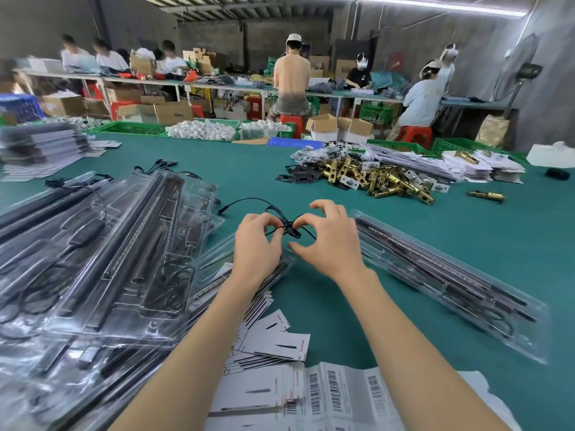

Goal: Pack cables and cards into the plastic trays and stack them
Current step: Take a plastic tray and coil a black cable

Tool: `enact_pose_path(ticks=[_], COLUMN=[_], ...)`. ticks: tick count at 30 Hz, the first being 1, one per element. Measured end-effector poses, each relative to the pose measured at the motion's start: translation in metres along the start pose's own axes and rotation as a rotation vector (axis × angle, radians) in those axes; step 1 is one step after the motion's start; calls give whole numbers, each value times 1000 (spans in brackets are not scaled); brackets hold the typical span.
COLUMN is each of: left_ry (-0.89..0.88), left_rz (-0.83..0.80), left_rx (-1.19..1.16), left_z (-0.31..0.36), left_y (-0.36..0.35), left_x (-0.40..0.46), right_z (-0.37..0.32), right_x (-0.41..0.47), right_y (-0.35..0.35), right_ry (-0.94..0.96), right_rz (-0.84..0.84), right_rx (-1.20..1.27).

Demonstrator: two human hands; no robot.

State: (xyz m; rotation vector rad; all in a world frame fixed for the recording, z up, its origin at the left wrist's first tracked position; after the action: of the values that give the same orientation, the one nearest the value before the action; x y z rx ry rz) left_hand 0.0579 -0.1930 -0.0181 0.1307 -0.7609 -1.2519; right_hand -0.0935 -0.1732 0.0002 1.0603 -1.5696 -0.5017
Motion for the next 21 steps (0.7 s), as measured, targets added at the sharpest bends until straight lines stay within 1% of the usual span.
enact_pose_path(ticks=[3,4,5,8,9,12,15,17,19,21], left_ry=[5,4,3,6,7,-9,-45,-70,-89,-68], left_rz=[-8,0,15,68,70,54,16,-59,-171,-273], left_rx=[-24,-32,-37,-32,-25,5,14,-9,8,5], left_z=[1,2,2,1,1,2,5,9,11,10], left_y=[2,3,5,9,9,3,0,-3,-9,-15], left_x=[-1,-1,0,0,0,-2,-1,-1,-1,-3], right_z=[-5,-7,-9,-10,-6,8,17,20,19,18], right_x=[-4,-4,-4,-8,-9,-14,-19,-18,-15,-12], right_y=[4,4,3,1,4,17,21,20,14,9], right_ry=[-32,-29,-4,131,147,148,7,-78,-123,-182], right_rz=[137,160,161,70,55,86,150,172,78,5], right_rx=[4,7,5,-25,-45,-47,80,227,408,552])
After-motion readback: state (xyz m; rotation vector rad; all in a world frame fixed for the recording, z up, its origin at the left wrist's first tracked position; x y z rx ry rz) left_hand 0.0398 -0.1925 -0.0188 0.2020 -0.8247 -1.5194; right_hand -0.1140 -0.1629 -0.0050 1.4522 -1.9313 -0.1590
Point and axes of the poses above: each hand's wrist, its own x-axis towards the middle knuckle, its own y-axis out of the back of the hand, z = x × y, the point moved 7 cm from there along x, towards the middle knuckle, and after that the axes turned 5 degrees about z, right-handed, at the moved point
